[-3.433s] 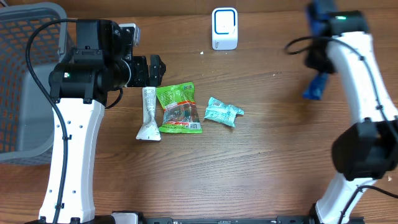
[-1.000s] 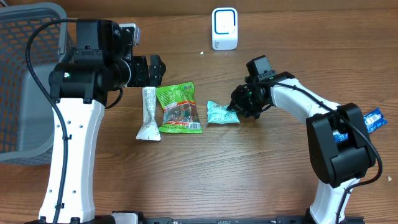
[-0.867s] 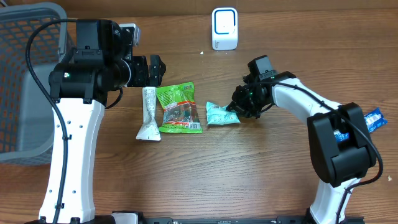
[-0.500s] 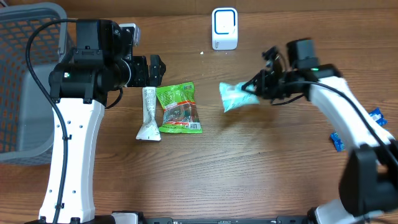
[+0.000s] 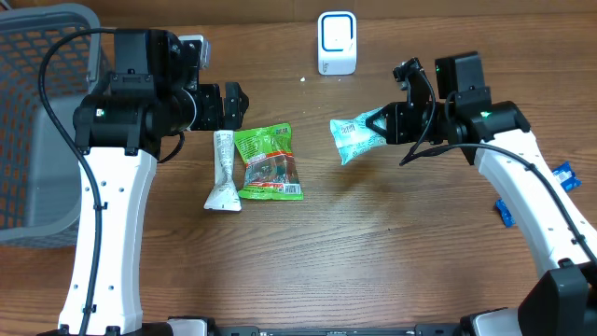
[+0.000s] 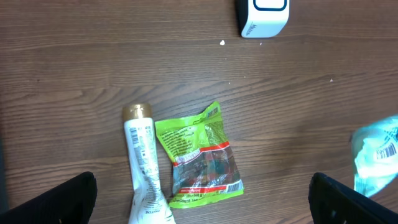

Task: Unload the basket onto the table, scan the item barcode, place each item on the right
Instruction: 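Lift the light-green packet and hold it in front of the scanner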

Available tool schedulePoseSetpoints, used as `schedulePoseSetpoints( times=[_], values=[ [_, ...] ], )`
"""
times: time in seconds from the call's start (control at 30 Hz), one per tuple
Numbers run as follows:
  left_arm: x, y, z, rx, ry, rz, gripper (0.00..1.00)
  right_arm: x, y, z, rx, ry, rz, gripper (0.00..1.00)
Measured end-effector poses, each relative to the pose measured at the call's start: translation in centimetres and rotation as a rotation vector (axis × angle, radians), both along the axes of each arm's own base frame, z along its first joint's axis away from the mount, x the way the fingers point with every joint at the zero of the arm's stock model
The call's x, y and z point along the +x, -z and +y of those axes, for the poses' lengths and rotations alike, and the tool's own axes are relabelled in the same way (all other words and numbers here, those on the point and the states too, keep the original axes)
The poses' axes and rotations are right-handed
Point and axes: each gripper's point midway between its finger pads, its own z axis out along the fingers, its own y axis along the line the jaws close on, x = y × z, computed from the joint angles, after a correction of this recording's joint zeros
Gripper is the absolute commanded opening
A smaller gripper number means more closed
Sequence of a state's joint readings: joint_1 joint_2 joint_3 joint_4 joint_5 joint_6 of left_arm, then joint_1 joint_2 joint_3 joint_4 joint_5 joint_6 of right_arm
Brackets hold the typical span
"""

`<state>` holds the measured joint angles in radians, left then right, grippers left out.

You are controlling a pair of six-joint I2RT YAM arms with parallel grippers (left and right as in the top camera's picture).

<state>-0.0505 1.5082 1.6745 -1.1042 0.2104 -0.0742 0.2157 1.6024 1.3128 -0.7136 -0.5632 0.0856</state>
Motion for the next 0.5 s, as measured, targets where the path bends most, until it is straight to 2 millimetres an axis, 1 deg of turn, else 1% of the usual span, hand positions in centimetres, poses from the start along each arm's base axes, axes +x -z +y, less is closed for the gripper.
schedulePoseSetpoints(
  times=[0.13, 0.2, 0.3, 0.37, 0.4, 0.5],
  values=[
    [0.0, 0.0, 0.0, 0.0, 0.0, 0.0, 1.0, 0.7, 0.4, 0.3, -0.086, 0.027, -0.054, 0.04],
    [0.0, 0.0, 0.0, 0.0, 0.0, 0.0, 1.0, 1.3, 0.5, 1.0, -0.152, 0.05, -0.105, 0.04],
    [0.0, 0.0, 0.0, 0.0, 0.0, 0.0, 1.0, 2.3, 0.0, 2.3, -0.249, 0.093, -0.21, 0.04],
    [0.0, 0.0, 0.0, 0.0, 0.0, 0.0, 1.0, 3.1, -0.8, 3.0, -0.307, 0.128, -0.297, 0.04],
    [0.0, 0.0, 0.0, 0.0, 0.0, -0.001, 0.99, 3.6, -1.5, 3.4, -0.328, 0.15, -0.352, 0.04],
    [0.0, 0.0, 0.0, 0.0, 0.0, 0.0, 1.0, 5.2, -3.5, 3.4, -0.383, 0.207, -0.487, 0.04]
  ],
)
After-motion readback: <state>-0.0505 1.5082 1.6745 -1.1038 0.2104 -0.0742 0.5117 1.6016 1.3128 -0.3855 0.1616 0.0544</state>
